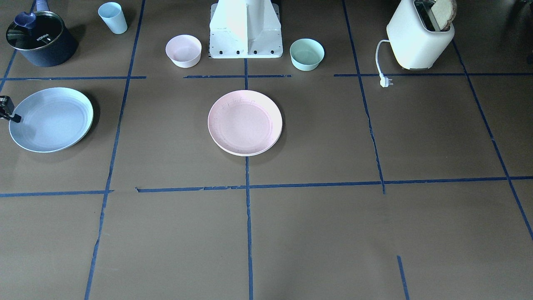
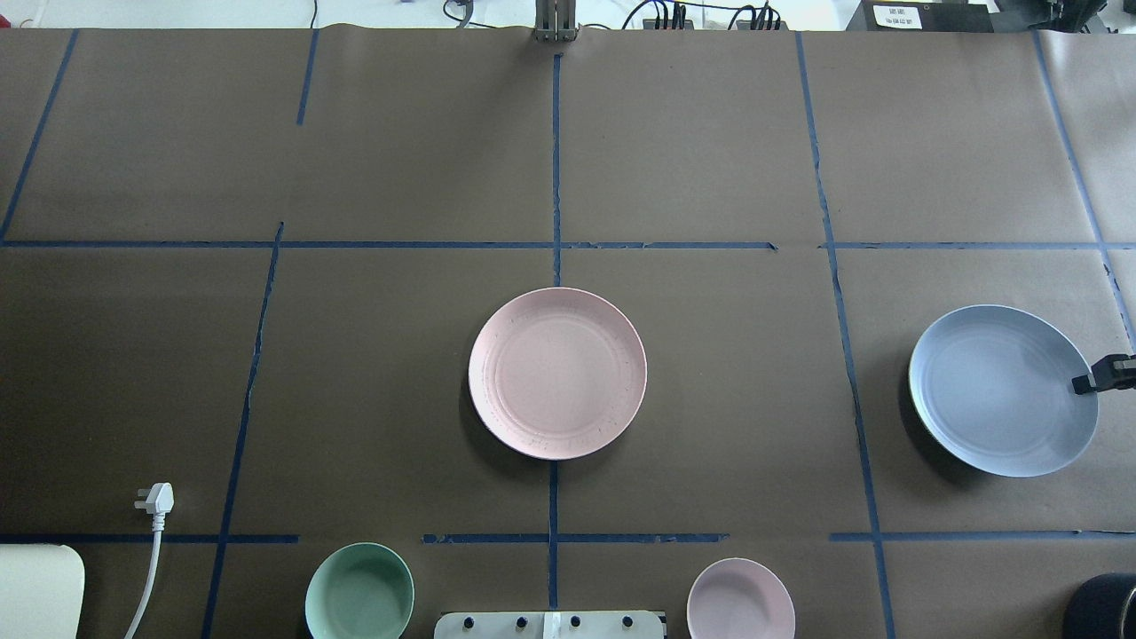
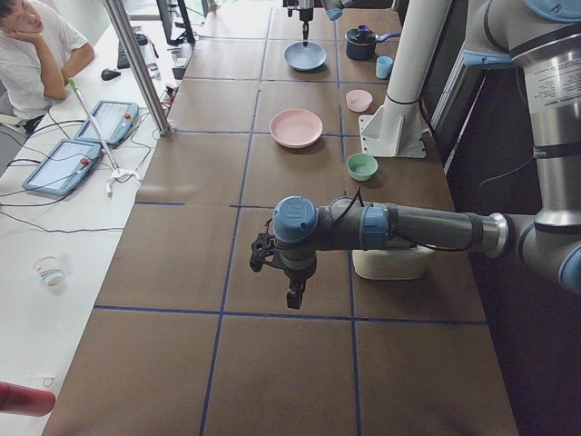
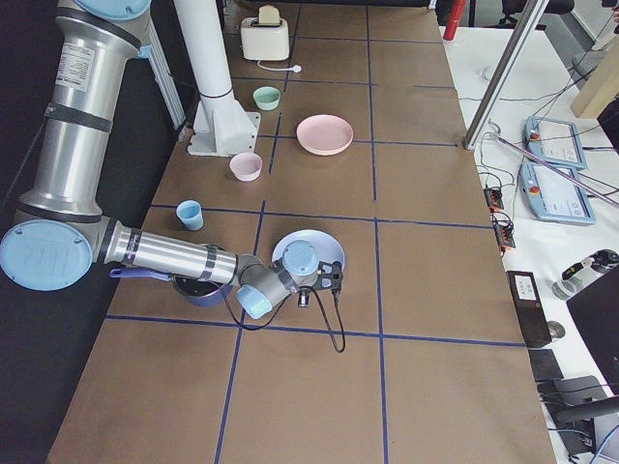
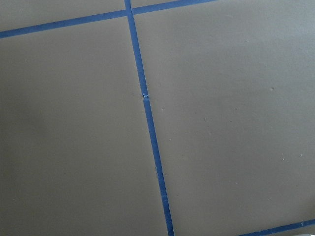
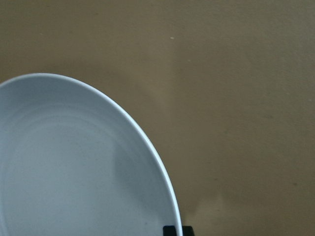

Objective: Stack three plates with pink and blue
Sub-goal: 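Grip the light blue plate rim with the right gripper and lift it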

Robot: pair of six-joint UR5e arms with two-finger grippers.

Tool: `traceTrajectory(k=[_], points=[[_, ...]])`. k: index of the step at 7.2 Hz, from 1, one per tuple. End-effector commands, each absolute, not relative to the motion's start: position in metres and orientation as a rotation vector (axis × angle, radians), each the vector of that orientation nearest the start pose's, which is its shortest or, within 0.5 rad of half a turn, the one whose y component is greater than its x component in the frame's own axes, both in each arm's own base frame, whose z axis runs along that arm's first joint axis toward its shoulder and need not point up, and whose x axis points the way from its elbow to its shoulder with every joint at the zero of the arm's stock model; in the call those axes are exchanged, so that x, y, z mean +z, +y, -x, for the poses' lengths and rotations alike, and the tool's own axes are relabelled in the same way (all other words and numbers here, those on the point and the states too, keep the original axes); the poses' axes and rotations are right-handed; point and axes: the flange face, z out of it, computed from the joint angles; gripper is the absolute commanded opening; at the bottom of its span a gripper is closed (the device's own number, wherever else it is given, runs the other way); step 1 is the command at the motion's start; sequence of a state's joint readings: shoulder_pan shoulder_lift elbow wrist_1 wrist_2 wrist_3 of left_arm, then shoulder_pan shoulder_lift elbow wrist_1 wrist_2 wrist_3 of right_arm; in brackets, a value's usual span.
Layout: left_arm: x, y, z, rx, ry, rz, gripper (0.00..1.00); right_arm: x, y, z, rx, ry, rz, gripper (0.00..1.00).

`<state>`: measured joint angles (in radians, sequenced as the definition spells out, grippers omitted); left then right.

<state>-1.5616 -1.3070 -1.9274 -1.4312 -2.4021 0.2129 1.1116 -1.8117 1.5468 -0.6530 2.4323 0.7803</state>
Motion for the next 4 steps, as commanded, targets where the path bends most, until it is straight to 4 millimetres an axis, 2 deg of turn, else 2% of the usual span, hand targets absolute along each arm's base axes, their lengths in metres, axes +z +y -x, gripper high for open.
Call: traceTrajectory(k=[1, 2, 4], points=[[0.609, -0.377, 0.056, 0.183, 0.833, -0.036, 1.0, 0.575, -0.416, 0.146, 0.148, -1.151, 0.019, 0.0], [0.612, -0.377, 0.056, 0.181, 0.833, -0.032, 1.0, 0.532, -0.428, 0.186, 0.169, -1.189, 0.055, 0.0], [0.612, -0.378, 0.056, 0.178, 0.833, -0.031, 1.0, 0.426, -0.436, 0.282, 0.247, -1.234, 0.136, 0.0]])
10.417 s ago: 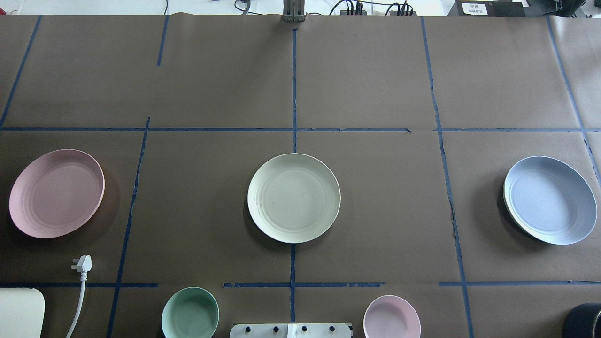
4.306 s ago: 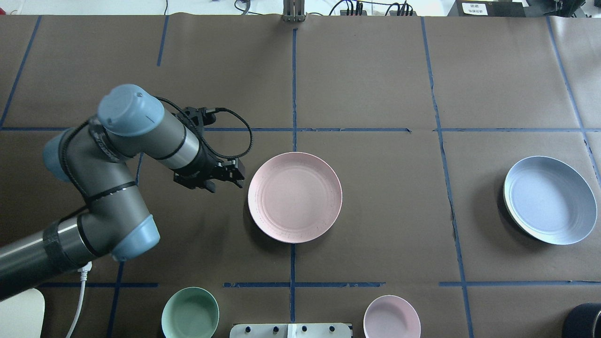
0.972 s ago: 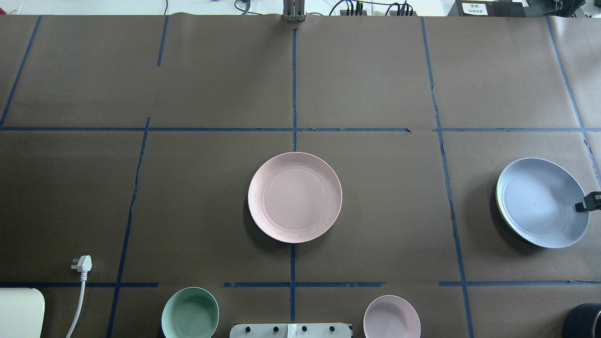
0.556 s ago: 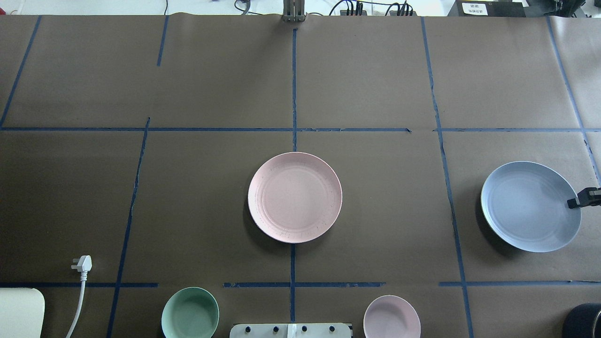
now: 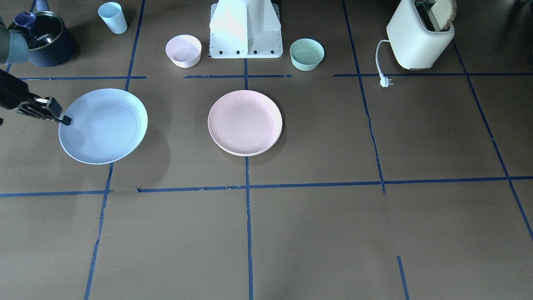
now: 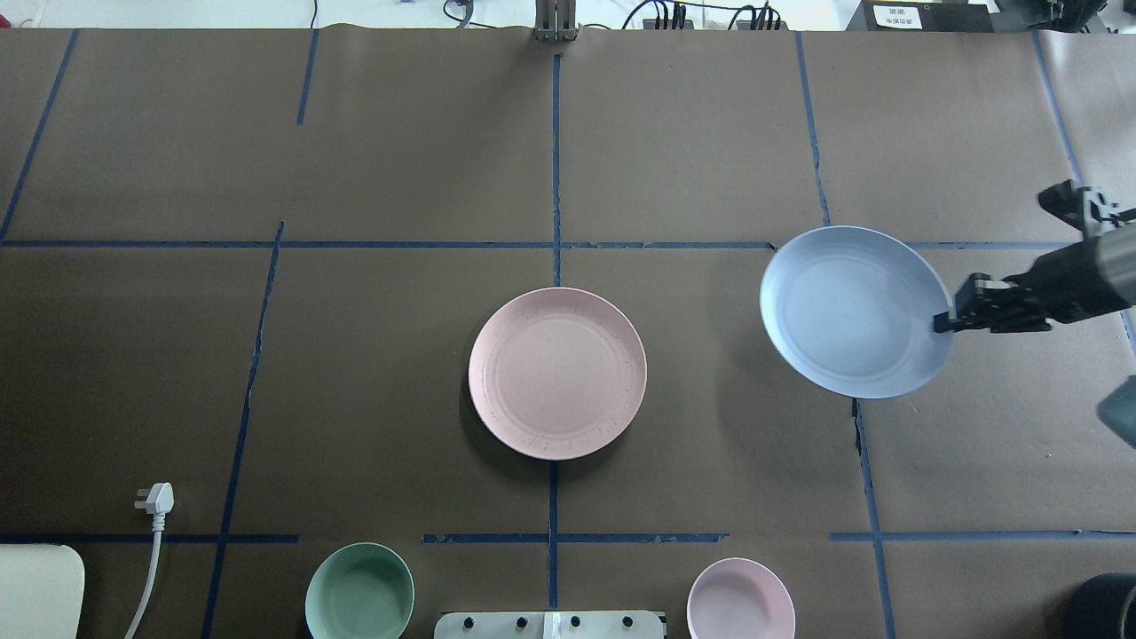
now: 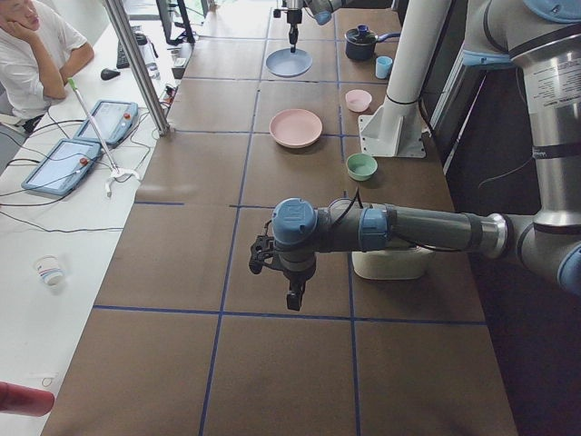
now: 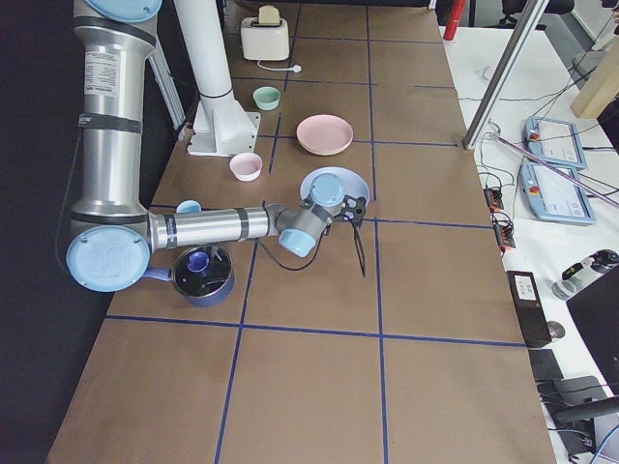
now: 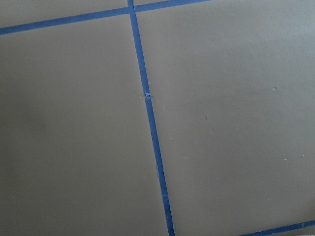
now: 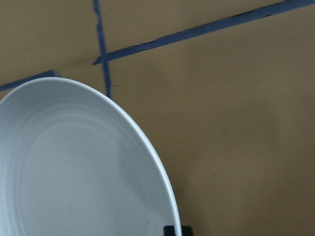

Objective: Stack three plates with pink and blue
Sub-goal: 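Carry the light blue plate onto the pink plate and lower it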

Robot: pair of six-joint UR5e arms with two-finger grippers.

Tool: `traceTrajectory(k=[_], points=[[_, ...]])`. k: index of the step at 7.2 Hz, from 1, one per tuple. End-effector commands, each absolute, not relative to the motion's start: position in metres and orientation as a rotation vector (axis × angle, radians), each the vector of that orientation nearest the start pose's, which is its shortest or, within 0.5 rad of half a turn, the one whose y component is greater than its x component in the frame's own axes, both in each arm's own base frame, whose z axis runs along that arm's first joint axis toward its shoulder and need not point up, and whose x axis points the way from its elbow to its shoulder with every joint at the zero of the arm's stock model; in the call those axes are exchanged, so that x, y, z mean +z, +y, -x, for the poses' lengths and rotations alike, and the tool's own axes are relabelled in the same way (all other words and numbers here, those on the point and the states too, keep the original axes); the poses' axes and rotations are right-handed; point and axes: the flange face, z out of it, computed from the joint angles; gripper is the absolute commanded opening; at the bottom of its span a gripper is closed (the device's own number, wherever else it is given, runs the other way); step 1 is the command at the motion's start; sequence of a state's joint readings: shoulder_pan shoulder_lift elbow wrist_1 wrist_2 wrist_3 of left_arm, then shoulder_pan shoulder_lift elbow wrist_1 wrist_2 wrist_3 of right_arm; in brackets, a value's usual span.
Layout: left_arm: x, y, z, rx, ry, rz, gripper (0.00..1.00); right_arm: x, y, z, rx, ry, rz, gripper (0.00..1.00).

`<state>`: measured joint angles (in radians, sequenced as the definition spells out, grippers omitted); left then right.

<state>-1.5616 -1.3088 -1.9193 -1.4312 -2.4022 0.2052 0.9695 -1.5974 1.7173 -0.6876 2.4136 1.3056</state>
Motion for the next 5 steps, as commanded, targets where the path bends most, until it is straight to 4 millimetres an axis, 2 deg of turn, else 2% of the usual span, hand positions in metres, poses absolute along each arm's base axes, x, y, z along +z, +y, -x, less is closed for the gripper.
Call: traceTrajectory(k=[1, 2, 3, 4, 5], points=[[0.613, -0.379, 0.056, 0.176, 0.833, -0.029, 1.0, 0.359, -0.435, 0.33, 0.289, -1.205, 0.134, 0.0], [0.613, -0.379, 0.056, 0.176, 0.833, -0.028, 1.0, 0.299, -0.429, 0.384, 0.315, -1.157, 0.121, 0.0], [0.612, -0.38, 0.056, 0.177, 0.833, -0.03, 1.0, 0.268, -0.402, 0.444, 0.329, -1.13, 0.103, 0.0], [0.613, -0.38, 0.056, 0.178, 0.834, -0.028, 1.0, 0.26, -0.381, 0.477, 0.333, -1.121, 0.087, 0.0], [0.613, -0.38, 0.056, 0.178, 0.834, -0.028, 1.0, 0.26, -0.368, 0.488, 0.32, -1.118, 0.09, 0.0]])
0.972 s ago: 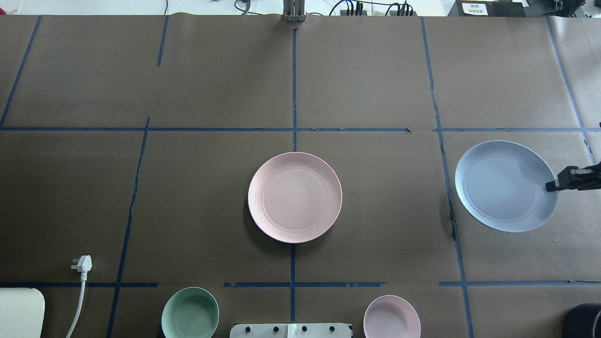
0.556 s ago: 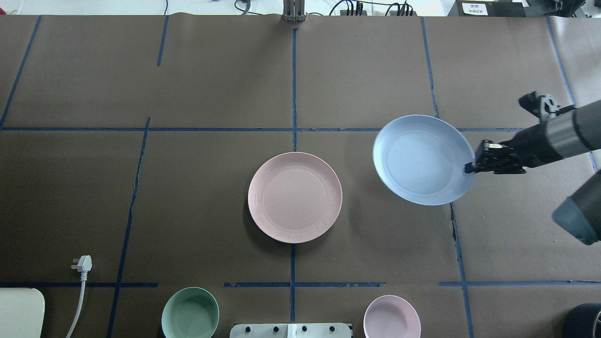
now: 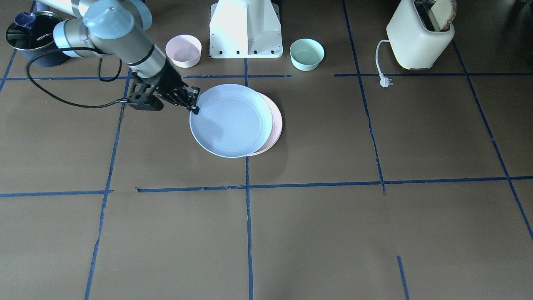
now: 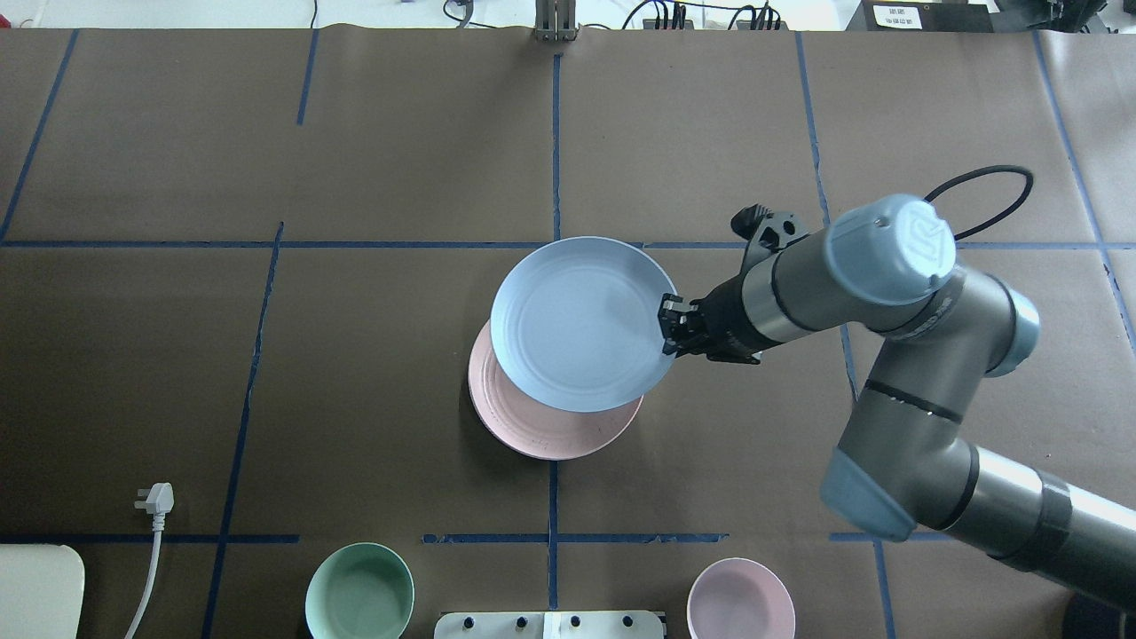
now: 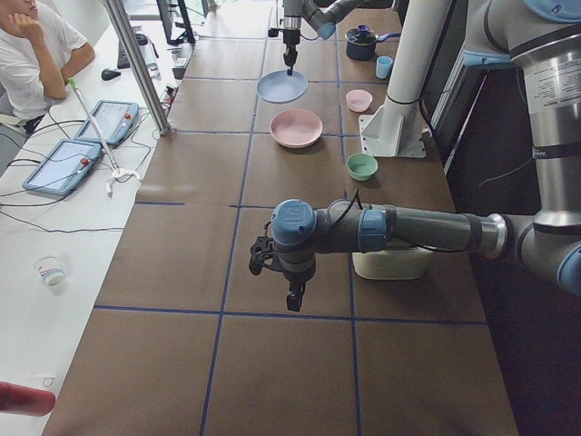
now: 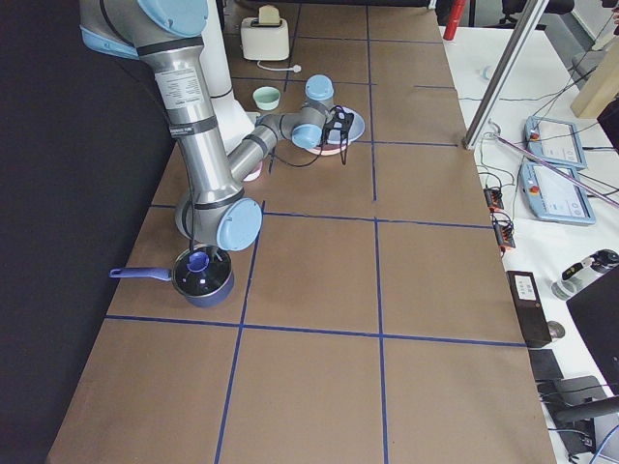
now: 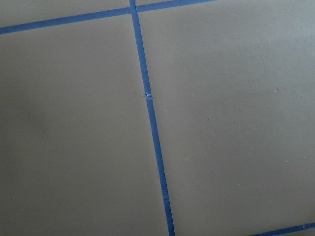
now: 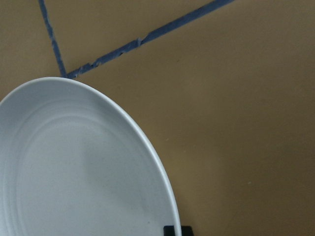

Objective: Stack three plates with pink and blue
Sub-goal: 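Carry the light blue plate onto the pink plate and lower it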

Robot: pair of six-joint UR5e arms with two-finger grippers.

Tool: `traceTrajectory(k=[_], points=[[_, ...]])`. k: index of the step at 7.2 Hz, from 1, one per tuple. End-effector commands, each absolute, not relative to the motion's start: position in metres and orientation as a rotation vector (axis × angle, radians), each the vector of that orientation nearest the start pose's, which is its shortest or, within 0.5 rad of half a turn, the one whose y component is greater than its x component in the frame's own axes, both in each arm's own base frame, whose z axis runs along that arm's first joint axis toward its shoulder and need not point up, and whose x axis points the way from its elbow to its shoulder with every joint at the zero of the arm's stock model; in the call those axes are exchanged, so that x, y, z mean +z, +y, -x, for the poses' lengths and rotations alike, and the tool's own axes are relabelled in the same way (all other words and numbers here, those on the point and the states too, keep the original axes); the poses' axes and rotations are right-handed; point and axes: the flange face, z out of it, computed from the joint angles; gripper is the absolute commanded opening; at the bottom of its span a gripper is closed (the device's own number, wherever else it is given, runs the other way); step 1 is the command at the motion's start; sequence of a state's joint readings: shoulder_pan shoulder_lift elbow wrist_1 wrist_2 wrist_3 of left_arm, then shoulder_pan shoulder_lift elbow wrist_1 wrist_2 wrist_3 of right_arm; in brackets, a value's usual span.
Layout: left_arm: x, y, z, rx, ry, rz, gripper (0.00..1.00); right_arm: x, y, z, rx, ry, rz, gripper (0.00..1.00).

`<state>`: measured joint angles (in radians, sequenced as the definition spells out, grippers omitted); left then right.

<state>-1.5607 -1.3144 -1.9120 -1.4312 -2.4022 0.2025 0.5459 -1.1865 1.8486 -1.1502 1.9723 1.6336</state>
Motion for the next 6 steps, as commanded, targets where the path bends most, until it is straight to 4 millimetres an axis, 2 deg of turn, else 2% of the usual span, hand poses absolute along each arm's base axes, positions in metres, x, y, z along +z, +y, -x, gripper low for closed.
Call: traceTrajectory(k=[1, 2, 3, 4, 5, 6], points=[[0.613, -0.379, 0.056, 0.176, 0.832, -0.026, 1.0, 0.263, -0.361, 0.494, 0.319, -1.11, 0.078, 0.0], [0.613, -0.379, 0.056, 0.177, 0.832, -0.026, 1.0, 0.267, -0.358, 0.496, 0.317, -1.104, 0.078, 0.03], [0.613, -0.38, 0.056, 0.178, 0.834, -0.028, 1.0, 0.271, -0.357, 0.498, 0.316, -1.095, 0.082, 0.99], [0.613, -0.38, 0.056, 0.176, 0.834, -0.027, 1.0, 0.271, -0.361, 0.496, 0.313, -1.093, 0.075, 1.0], [0.613, -0.38, 0.056, 0.176, 0.832, -0.027, 1.0, 0.27, -0.38, 0.484, 0.337, -1.066, 0.08, 1.0], [0.614, -0.38, 0.056, 0.161, 0.832, -0.019, 1.0, 0.274, -0.403, 0.464, 0.305, -1.043, 0.088, 1.0]])
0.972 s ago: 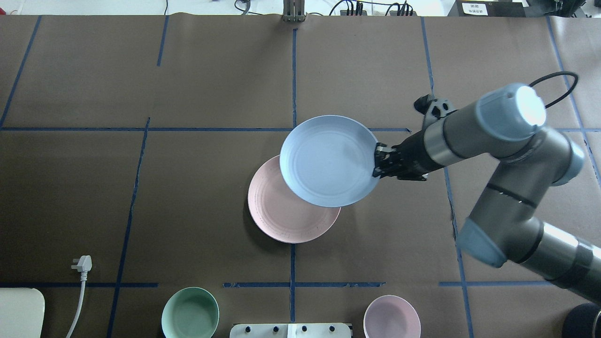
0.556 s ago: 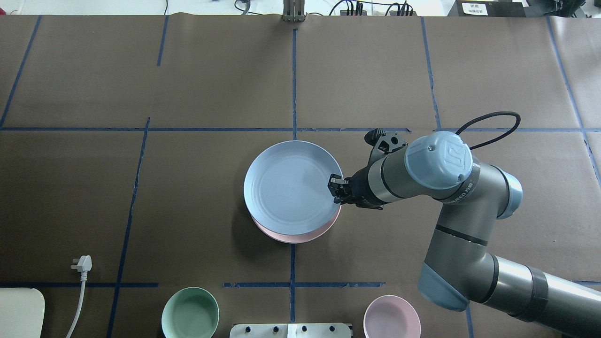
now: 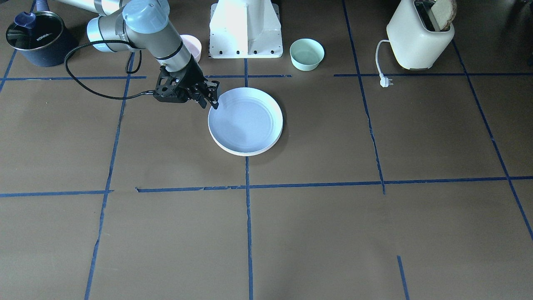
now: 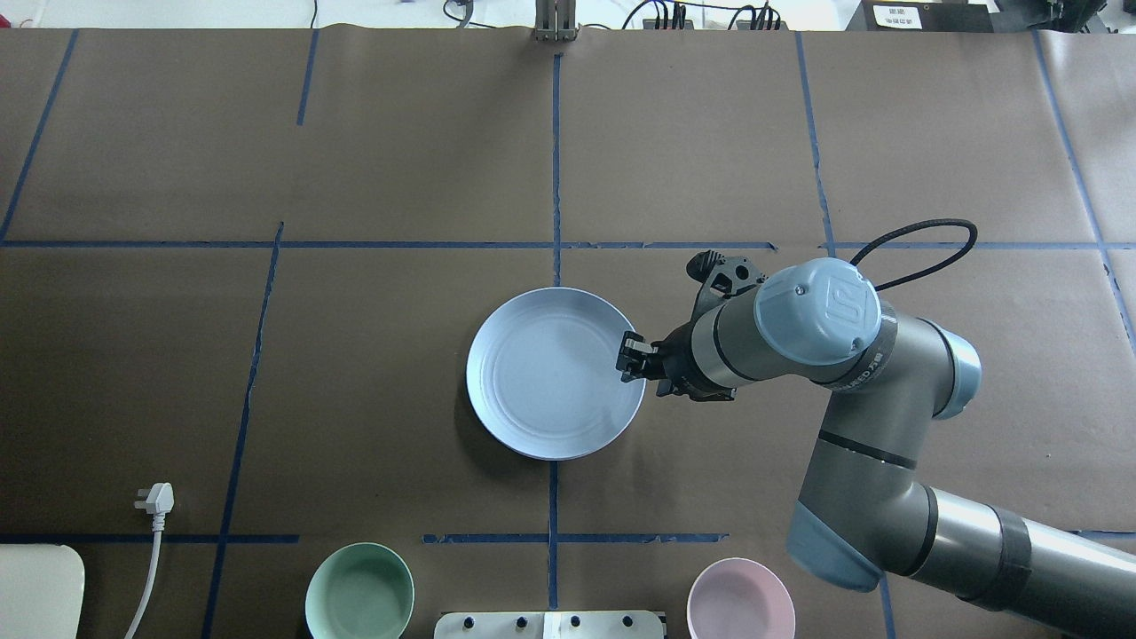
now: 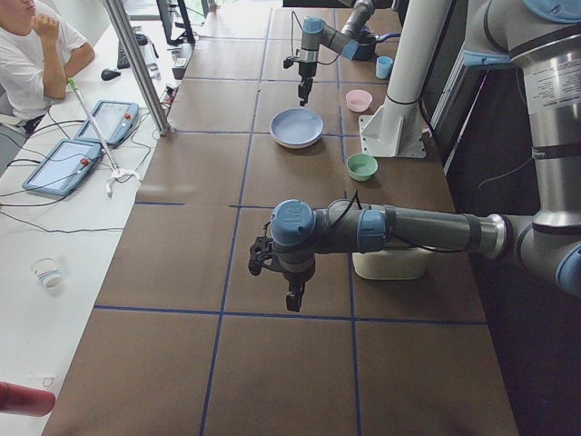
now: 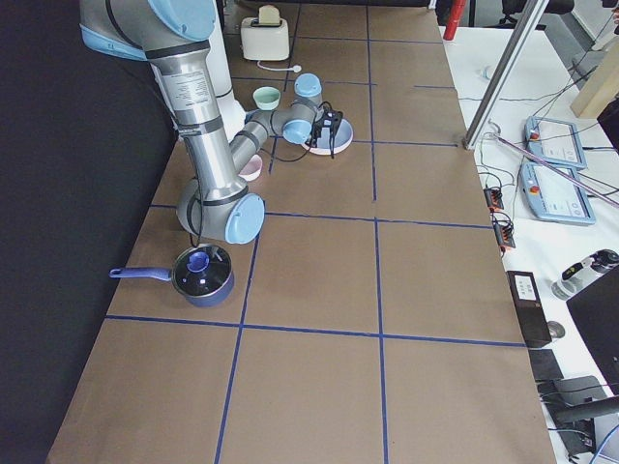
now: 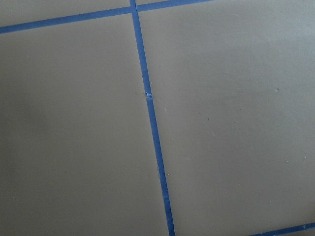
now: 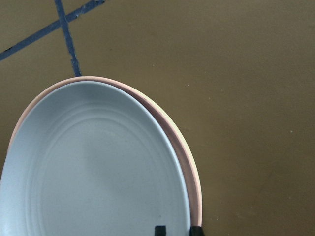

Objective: Stack three plates with pink and blue
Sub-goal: 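Open the right gripper and withdraw the right arm off the table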

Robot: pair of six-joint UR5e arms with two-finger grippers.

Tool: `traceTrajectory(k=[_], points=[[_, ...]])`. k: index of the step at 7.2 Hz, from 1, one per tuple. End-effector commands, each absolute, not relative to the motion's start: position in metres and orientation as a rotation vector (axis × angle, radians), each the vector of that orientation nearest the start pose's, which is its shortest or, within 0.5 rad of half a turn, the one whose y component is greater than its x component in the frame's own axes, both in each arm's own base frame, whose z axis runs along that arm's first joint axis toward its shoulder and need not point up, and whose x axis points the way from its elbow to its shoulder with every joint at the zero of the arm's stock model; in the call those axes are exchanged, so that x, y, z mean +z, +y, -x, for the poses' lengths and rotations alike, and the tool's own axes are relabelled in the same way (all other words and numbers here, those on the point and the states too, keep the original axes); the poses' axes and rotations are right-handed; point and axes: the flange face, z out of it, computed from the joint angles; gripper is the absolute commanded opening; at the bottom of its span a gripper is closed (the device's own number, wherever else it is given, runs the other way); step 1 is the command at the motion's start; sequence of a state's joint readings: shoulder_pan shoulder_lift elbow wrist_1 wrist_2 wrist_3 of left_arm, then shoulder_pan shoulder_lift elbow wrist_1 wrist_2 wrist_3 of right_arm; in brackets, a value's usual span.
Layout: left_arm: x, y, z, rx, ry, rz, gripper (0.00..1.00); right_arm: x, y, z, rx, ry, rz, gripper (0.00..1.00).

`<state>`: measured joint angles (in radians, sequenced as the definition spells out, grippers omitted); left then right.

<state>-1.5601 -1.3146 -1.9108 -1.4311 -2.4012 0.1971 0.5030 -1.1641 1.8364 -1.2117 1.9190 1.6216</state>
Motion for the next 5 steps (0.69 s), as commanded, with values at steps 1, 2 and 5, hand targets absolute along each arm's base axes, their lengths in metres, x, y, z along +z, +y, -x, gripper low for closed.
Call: traceTrajectory(k=[1, 2, 5], points=[[0.614, -0.38, 0.056, 0.143, 0.829, -0.011, 1.0, 0.285, -0.437, 0.429, 0.236, -1.0, 0.08, 1.0], [0.617, -0.383, 0.056, 0.142, 0.823, -0.007, 1.0, 0.301, -0.475, 0.381, 0.168, -0.936, 0.077, 1.0], [0.626, -0.38, 0.057, 0.14, 0.816, 0.007, 1.0, 0.411, -0.546, 0.181, -0.109, -0.771, 0.006, 1.0]])
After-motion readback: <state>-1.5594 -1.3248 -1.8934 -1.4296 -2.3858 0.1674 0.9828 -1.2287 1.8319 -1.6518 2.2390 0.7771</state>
